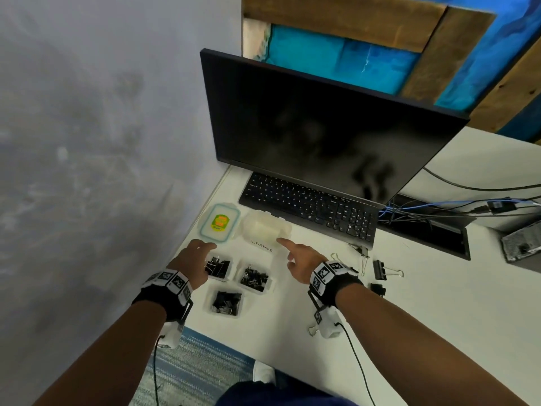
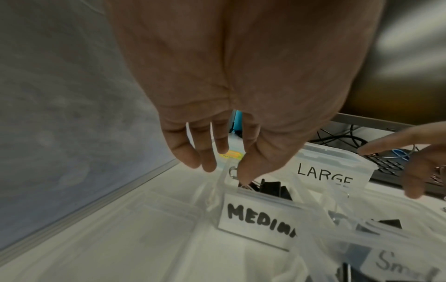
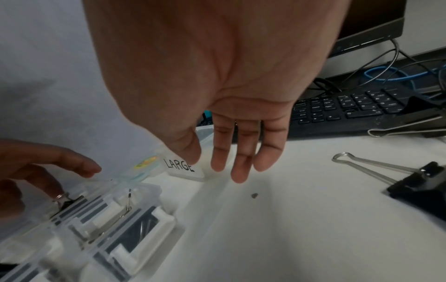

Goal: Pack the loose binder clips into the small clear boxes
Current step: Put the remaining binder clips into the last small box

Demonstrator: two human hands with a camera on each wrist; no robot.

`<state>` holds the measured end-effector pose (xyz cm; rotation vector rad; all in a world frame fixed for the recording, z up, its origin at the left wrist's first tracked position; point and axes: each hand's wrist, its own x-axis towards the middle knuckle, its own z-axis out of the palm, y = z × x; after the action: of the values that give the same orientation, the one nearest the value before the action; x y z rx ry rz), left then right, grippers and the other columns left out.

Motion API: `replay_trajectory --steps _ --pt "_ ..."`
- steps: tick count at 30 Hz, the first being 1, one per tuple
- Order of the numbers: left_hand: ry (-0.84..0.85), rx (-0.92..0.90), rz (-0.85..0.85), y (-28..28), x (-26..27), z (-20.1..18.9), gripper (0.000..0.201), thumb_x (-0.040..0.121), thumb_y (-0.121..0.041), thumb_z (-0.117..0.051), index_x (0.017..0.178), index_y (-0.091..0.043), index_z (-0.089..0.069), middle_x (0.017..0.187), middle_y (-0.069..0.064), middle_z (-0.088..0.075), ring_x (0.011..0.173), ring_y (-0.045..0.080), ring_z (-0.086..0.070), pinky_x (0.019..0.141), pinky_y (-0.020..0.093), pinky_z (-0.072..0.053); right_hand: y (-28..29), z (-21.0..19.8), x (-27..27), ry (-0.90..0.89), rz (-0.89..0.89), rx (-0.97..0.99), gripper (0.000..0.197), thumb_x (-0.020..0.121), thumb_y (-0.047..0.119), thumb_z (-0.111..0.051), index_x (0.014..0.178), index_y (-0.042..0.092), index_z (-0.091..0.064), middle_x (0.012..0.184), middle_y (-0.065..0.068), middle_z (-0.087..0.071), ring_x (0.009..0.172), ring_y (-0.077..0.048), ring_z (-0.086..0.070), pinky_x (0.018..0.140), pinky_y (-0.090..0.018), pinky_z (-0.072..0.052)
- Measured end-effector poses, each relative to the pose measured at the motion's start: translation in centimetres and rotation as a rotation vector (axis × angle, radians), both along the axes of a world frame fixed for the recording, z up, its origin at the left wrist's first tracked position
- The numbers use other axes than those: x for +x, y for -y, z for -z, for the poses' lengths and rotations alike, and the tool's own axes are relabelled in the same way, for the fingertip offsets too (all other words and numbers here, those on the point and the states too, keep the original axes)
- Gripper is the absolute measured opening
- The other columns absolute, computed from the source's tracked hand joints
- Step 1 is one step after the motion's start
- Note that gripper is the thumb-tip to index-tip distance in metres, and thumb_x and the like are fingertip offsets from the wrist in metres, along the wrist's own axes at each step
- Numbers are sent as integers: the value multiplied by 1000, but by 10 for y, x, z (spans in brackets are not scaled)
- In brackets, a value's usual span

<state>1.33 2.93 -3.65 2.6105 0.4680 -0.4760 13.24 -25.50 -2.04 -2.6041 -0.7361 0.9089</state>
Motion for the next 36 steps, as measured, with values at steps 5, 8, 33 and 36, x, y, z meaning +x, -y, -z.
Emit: replay_trajectory --steps 5,8,33,36 --pt "83 -11 -62 6 -4 -9 55 83 -6 -58 133 -27 -49 141 -3 -40 122 19 -49 102 41 -43 -9 0 8 70 70 34 42 91 17 -52 132 24 -48 128 2 -60 115 -20 -57 94 -28 -46" --pt "137 7 -54 11 1 -18 47 86 -12 -59 131 -24 -53 138 -2 -43 124 22 -48 104 41 -42 -4 -5 8 174 133 133 28 90 27 -57 117 20 -55 110 4 -69 100 -19 -63 82 -25 -48" --pt "-2 -143 605 307 82 -44 26 98 -35 -45 117 -29 -61 115 -5 -66 100 14 -62 91 32 -50 297 -22 -86 106 758 183 54 80 18 -57 132 25 -47 81 -4 -67 79 -25 -67 77 -33 -55" --pt "-62 -80 623 315 75 -31 25 97 -36 -48 116 -29 -62 114 -5 -67 98 13 -63 88 28 -51 332 -8 -100 31 831 95 52 83 21 -54 133 22 -39 84 -10 -70 75 -29 -70 73 -40 -60"
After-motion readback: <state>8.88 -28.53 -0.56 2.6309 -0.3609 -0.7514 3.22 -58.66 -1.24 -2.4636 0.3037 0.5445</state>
